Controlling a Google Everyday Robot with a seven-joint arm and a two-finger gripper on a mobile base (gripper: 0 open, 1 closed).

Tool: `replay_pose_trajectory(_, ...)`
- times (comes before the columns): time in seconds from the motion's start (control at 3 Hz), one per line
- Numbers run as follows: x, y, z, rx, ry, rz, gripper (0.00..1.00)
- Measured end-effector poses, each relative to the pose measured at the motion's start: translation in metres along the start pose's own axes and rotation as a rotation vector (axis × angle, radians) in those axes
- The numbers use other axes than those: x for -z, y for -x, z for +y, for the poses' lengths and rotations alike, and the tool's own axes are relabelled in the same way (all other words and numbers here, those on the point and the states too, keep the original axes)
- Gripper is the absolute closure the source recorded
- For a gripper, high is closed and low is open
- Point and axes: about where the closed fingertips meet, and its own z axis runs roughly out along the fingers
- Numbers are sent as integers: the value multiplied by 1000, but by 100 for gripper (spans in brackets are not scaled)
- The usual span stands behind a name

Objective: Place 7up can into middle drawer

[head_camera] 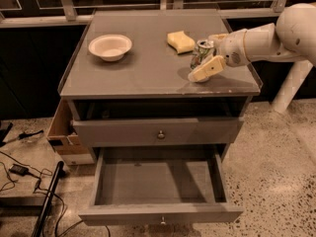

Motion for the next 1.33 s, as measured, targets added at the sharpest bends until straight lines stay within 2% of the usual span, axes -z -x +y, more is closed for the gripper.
replay_pose_trajectory(0.33, -13, 4, 3, 5, 28, -15, 19)
replay_pose_trajectory(1.33, -13, 4, 3, 5, 28, -15, 89)
